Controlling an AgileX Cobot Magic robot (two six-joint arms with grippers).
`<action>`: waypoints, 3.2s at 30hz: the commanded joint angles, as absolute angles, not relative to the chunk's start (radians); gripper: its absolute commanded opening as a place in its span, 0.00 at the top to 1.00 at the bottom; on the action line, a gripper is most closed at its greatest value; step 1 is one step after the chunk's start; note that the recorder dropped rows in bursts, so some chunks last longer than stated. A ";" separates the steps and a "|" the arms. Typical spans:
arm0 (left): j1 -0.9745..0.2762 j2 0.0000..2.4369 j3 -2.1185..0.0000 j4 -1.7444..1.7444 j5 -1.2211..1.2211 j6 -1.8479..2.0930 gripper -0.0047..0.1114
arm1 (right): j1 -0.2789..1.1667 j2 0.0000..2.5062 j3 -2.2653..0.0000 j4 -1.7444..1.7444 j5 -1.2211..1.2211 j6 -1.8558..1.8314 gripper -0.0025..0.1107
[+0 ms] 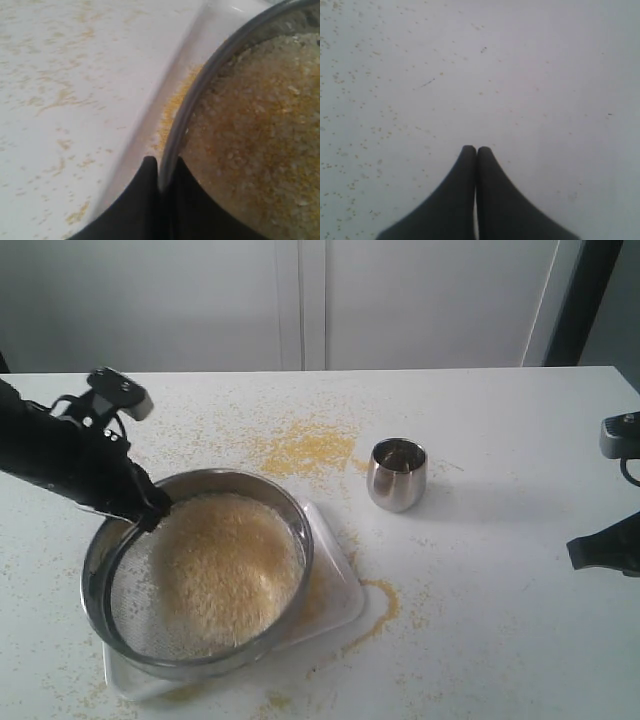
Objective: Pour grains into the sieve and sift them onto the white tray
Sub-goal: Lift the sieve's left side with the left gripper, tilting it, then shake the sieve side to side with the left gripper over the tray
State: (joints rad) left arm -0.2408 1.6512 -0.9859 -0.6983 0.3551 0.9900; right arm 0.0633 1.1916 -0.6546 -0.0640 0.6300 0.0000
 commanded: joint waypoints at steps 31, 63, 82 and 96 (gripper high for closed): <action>-0.228 1.605 -0.989 -0.592 0.317 0.694 0.96 | 0.059 1.190 -0.649 -0.063 0.613 0.000 0.98; -0.254 1.620 -0.996 -0.555 0.366 0.699 0.96 | 0.059 1.190 -0.649 -0.063 0.597 0.000 0.98; -0.297 1.597 -0.983 -0.535 0.328 0.681 0.96 | 0.059 1.190 -0.649 -0.060 0.575 0.000 0.98; -0.287 1.578 -0.967 -0.514 0.348 0.717 0.96 | 0.059 1.190 -0.649 -0.060 0.571 0.000 0.98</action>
State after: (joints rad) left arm -0.2567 1.5964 -0.9670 -0.4857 0.2605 0.5664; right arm 0.0633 1.1916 -0.6546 -0.0610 0.5845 0.0000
